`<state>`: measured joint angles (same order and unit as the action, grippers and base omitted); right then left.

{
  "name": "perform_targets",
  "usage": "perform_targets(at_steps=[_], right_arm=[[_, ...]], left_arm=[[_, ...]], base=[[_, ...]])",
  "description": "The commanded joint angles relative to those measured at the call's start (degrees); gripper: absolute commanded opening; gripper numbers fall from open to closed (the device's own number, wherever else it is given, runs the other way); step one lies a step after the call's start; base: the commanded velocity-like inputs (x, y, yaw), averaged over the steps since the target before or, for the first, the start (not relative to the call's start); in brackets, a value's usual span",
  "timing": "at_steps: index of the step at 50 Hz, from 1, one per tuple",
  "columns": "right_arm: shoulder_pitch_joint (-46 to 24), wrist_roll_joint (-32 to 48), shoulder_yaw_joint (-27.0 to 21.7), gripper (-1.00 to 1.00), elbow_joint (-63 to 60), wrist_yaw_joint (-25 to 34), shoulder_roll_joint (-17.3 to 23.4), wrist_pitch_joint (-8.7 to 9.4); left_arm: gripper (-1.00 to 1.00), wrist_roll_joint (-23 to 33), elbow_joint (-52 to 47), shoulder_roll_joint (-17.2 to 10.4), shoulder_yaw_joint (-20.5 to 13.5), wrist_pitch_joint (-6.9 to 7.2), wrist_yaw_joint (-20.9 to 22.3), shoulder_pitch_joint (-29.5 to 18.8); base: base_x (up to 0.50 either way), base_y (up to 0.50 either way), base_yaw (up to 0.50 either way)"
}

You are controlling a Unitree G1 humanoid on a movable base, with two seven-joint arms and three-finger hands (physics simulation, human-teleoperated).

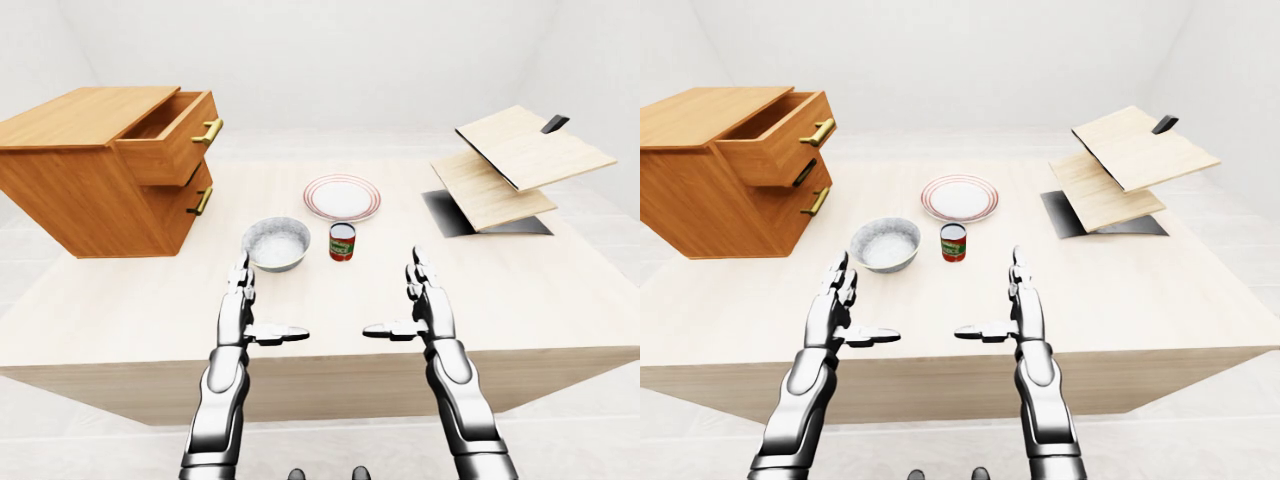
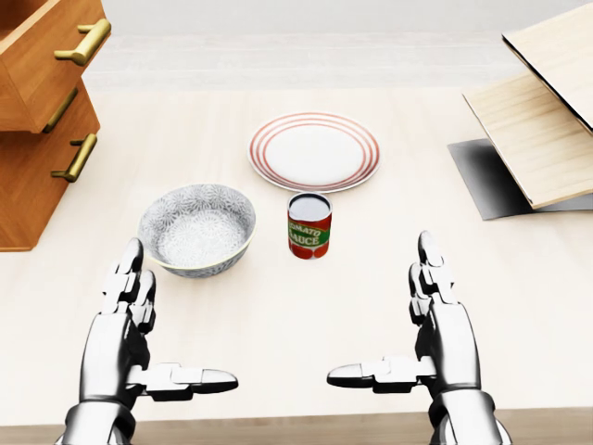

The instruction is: Close the top drawer of the cabinet.

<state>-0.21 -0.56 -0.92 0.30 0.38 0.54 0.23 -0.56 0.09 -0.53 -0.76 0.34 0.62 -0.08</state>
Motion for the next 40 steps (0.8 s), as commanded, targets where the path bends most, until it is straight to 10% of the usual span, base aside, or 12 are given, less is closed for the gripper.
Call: perform_targets(at_steps=[1, 10, 11, 14, 40], right_arm=[[0.07, 0.40, -0.70, 1.00, 0.79, 0.89, 0.80, -0.41], [1.53, 0.77, -0.66, 1.00, -3.02, 1.54, 0.74, 0.84], [1.79, -1.52, -1.62, 1.00, -5.87, 1.65, 0.18, 4.34], [2.59, -0.57, -1.10, 1.00, -9.31, 2.21, 0.92, 4.77], [-5.42, -7.39, -10.11, 1.00, -34.95, 2.26, 5.20, 4.77]], left_arm=[[1.00, -1.82, -0.66, -0.68, -1.79, 0.08, 1.52, 0.33], [1.00, 2.23, -3.25, -1.13, -0.17, -0.72, 0.88, 1.93], [1.00, 0.92, -6.32, -0.45, 0.45, 2.59, 2.07, 2.38], [1.00, 1.71, -11.26, -0.15, 0.37, 4.66, 1.20, 3.12], [1.00, 1.34, -48.43, -2.14, -5.53, 4.66, 1.51, -1.61]], base=[[0.00, 0.00, 0.00], [0.00, 0.00, 0.00], [0.00, 0.00, 0.00], [0.00, 0.00, 0.00], [0.00, 0.00, 0.00]])
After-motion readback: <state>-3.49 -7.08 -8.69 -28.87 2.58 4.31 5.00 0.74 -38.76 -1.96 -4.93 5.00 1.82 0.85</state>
